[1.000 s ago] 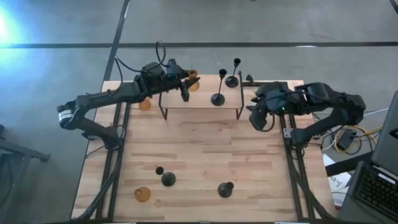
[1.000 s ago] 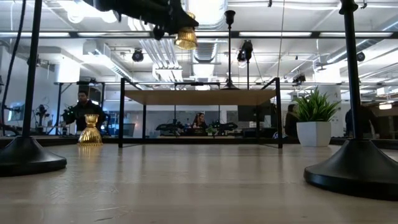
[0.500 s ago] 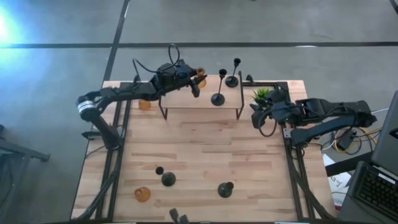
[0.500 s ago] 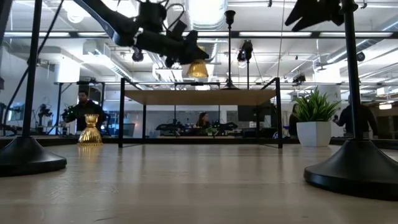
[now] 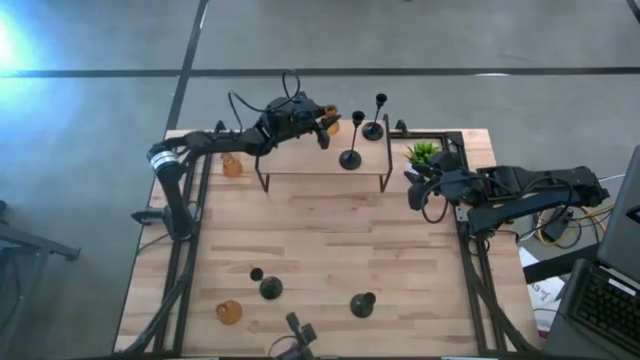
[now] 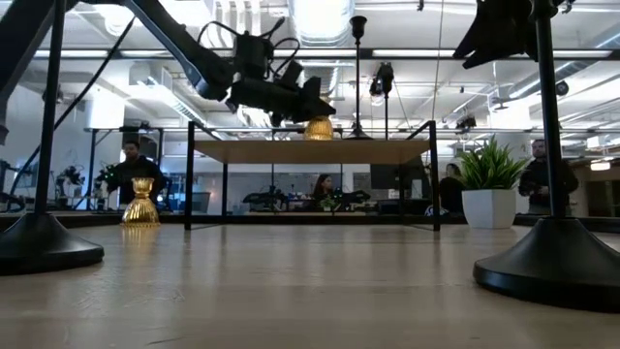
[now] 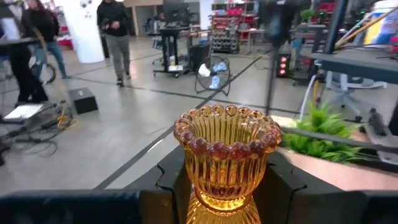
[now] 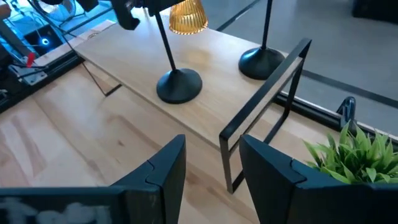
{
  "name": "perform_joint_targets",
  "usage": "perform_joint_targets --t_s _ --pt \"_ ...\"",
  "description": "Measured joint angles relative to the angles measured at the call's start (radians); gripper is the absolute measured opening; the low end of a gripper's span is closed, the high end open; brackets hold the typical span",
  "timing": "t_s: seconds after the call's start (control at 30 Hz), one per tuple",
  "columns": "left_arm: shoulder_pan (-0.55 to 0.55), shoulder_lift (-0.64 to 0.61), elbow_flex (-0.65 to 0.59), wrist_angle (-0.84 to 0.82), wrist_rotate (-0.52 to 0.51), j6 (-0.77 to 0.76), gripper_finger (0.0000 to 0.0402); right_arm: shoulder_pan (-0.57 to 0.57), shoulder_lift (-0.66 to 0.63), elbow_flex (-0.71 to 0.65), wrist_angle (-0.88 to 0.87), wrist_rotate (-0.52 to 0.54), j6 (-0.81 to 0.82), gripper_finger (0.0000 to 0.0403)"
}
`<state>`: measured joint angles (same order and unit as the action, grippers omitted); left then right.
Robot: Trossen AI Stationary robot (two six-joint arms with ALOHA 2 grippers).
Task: Pick & Place candle stick holders
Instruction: Put the bottom right yellow glass candle holder on the shelf
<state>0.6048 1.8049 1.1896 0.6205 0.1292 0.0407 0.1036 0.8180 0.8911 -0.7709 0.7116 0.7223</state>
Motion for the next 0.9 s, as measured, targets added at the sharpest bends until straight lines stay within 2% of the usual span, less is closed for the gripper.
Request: perform_joint_targets --t_s 0.23,0.9 --pt "0.023 0.031 0.001 0.059 -0.009 -0.033 0.013 0.0 -0.006 -0.031 0.0 0.01 0.0 0.0148" --pt "0.019 0.149 0.05 0.145 0.225 -0.039 0.0131 0.001 -0.013 -0.04 -0.002 0.03 -0.027 0.0143"
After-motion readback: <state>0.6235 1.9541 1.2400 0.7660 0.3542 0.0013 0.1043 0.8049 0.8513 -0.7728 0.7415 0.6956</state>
